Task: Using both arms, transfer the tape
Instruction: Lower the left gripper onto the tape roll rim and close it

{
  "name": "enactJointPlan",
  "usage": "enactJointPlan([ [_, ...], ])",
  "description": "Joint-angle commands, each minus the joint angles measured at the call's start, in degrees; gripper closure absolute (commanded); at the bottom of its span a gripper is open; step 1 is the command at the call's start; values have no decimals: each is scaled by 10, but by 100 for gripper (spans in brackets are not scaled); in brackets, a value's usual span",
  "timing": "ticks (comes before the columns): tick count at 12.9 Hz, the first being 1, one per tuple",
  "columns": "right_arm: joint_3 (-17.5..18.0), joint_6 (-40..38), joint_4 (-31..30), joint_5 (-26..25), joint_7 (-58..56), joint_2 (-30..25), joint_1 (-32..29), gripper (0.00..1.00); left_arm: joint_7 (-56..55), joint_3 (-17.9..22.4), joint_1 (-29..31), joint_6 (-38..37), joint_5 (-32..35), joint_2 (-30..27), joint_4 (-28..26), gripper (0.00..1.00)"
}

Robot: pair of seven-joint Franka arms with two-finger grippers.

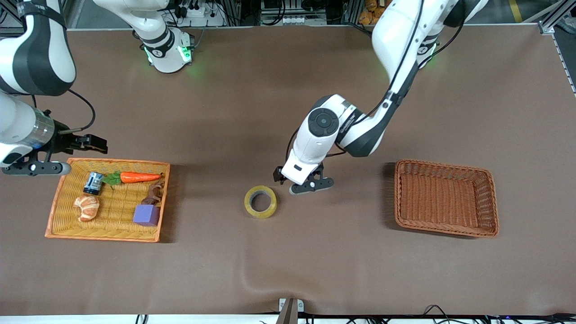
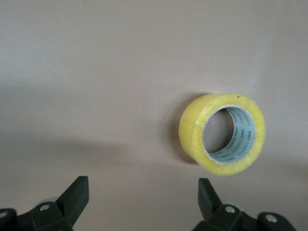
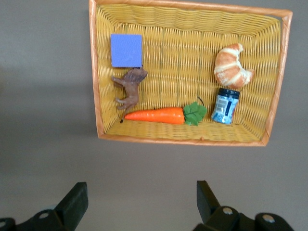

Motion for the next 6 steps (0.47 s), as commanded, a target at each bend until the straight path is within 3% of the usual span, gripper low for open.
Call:
enactJointPlan([
  [1,6,-40,32,7,-3,-3,-9,0,-45,42,-52,43,10,47,40,0],
  [6,8,-105,72,7,-3,-13,-7,0,-104,44,-63,123,8,115,95,16],
])
